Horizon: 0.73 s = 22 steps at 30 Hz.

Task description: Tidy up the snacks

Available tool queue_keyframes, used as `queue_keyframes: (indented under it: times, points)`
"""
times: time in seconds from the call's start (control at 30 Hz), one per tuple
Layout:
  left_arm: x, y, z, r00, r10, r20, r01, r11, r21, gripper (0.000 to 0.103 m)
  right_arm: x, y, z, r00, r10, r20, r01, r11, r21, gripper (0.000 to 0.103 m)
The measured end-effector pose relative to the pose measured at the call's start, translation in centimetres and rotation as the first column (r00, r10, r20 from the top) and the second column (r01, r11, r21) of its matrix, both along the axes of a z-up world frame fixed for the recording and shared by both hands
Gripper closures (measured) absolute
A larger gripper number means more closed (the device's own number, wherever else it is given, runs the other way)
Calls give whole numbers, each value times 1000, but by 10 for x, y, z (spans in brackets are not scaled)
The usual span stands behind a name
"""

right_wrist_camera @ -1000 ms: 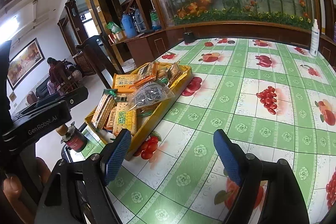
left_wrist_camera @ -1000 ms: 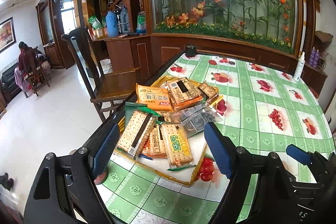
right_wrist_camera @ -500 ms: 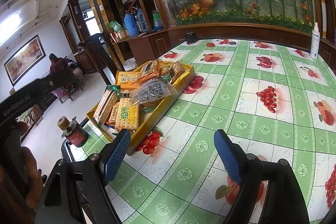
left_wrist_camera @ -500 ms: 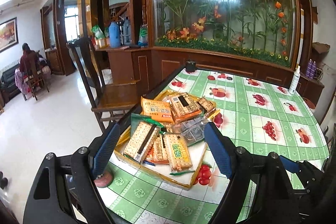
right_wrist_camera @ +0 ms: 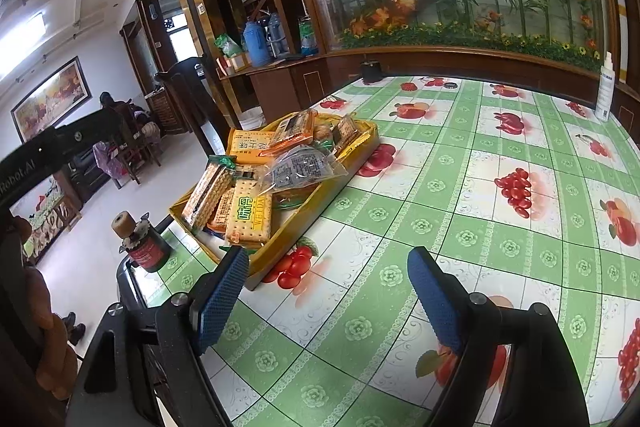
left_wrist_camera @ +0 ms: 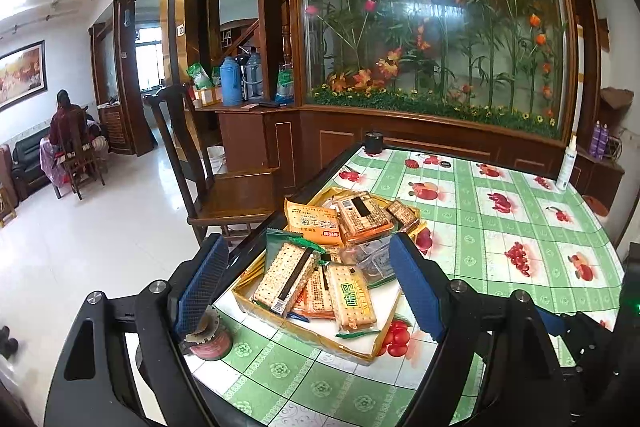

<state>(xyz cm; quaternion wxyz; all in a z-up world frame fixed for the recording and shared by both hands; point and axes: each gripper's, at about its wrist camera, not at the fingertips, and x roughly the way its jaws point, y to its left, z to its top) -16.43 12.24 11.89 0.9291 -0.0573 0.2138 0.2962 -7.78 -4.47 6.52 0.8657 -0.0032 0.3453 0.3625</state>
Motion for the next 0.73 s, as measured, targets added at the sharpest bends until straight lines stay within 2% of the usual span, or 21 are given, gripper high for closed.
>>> queue_keyframes:
  times: [0.2,0.33,0.57,0.73]
  points:
    - [-3,4,-2,1000,-6,2,6,1000,-26,20,2,7,0,998,57,9,-57,998,-6,20]
    - [-3,7,-6,1000,0,-9,0,1000,-32,20,11,19,1,988,155,15,-155,988,-2,17]
    - [0,11,-13,999,-9,-39,8,999,-41,21,22,50,5,958,275,84,-269,960,-76,17]
    - [-4,13,-11,999,8,-31,-9,1000,-24,20,28,62,9,947,305,99,-297,950,-94,17]
